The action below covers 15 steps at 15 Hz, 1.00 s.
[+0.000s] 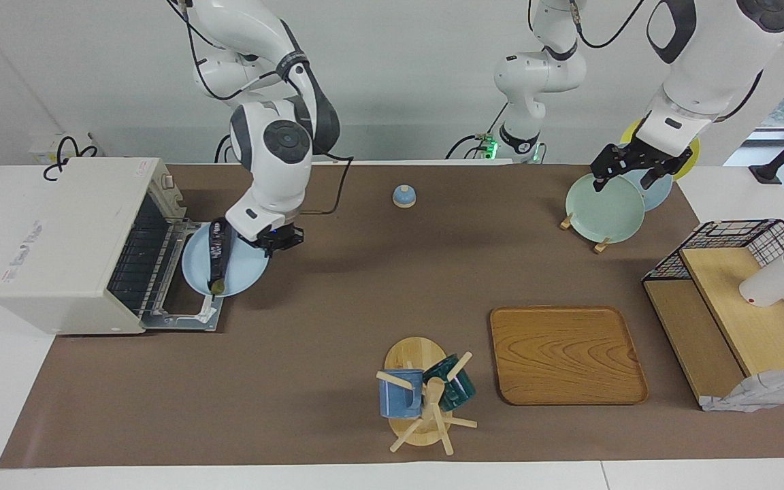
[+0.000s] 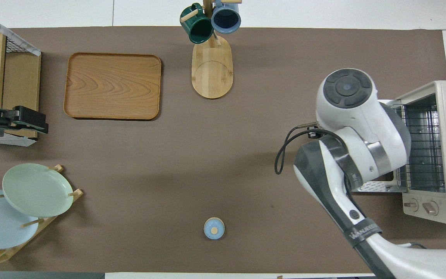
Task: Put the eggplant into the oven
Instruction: 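Carry the plate to the open oven with the right gripper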
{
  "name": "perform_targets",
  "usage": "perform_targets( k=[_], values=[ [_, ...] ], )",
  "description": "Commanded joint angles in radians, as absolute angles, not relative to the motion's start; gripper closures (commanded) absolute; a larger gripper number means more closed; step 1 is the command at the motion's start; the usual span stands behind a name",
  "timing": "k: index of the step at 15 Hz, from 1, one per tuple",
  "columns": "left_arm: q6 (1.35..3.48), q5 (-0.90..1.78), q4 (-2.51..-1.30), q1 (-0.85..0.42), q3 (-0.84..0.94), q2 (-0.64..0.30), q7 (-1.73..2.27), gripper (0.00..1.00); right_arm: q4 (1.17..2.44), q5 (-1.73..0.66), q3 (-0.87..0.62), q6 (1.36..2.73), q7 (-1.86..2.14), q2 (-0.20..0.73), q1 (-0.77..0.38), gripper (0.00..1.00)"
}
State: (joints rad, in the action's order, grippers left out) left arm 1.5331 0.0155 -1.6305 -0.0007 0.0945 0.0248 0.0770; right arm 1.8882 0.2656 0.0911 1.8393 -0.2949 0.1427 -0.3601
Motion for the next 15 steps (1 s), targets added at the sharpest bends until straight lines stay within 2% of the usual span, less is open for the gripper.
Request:
perform_targets(
  k=[1, 5, 9, 15],
  values=[
    [1.534, 0.000, -1.638, -0.003, 0.095, 0.044, 0.097, 0.00, 1.963, 0.287, 0.075, 1.848, -0.171, 0.080, -0.241, 1.00],
    [1.522, -0.002, -1.640, 0.009, 0.095, 0.046, 0.095, 0.00, 1.989, 0.287, 0.077, 1.858, -0.101, 0.074, -0.166, 1.00],
    [1.529, -0.002, -1.640, 0.008, 0.095, 0.046, 0.095, 0.00, 2.092, 0.288, 0.077, 1.986, -0.003, 0.051, -0.097, 1.00],
    [1.529, -0.002, -1.640, 0.008, 0.095, 0.046, 0.095, 0.00, 2.105, 0.288, 0.075, 1.996, 0.095, 0.048, -0.038, 1.00]
  ],
)
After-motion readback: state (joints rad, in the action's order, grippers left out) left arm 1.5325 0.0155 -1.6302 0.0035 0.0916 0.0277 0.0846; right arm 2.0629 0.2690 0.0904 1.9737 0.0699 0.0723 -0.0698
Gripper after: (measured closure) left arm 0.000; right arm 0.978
